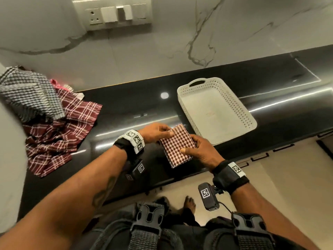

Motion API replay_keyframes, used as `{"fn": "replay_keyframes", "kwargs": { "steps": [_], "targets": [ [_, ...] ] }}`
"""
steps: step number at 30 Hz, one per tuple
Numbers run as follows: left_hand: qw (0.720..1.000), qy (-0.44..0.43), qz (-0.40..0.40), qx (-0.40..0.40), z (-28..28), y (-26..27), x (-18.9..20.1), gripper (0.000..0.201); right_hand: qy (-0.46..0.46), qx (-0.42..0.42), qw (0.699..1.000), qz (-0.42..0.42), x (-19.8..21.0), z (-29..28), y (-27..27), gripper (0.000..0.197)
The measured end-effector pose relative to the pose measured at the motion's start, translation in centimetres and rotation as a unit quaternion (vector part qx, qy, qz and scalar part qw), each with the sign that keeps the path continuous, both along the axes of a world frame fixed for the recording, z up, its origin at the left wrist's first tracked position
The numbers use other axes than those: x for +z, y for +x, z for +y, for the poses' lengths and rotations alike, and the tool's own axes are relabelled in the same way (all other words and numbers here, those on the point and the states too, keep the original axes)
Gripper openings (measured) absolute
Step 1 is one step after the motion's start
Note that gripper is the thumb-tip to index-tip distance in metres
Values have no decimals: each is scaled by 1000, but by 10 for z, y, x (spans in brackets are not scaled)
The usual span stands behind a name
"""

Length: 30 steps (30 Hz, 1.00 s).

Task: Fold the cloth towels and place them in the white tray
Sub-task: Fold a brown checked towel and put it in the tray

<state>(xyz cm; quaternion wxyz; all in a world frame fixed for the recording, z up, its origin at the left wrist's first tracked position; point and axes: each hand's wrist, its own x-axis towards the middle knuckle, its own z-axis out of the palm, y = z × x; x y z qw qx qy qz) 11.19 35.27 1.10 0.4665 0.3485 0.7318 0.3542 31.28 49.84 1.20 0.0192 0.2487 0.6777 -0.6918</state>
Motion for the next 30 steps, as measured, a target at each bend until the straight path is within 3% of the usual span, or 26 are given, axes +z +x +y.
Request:
{"fn": "replay_keyframes", "kwargs": {
  "steps": [4, 8, 12, 18, 26, 30],
  "targets": [
    [998, 7, 57, -26, 91, 4, 31, 31, 5, -118, 993, -4, 12, 74, 14, 40],
    [977, -31, 207, -34, 168, 7, 38, 36, 155, -174, 971, -42, 8, 136, 9, 23],
    [940, -102, 316, -82, 209, 15, 22, 38, 281, -72, 946, -145, -6, 166, 0, 29],
    [905, -184, 361, -131, 227, 26, -8, 40, 391, 81, 884, -242, -18, 172, -9, 22],
    [869, -222, 410, -163, 227, 33, -16, 40, 455, 157, 829, -284, -16, 168, -15, 15],
    [869, -205, 418, -166, 224, 29, -22, 43, 460, 175, 816, -304, -15, 169, -18, 11]
  ]
}}
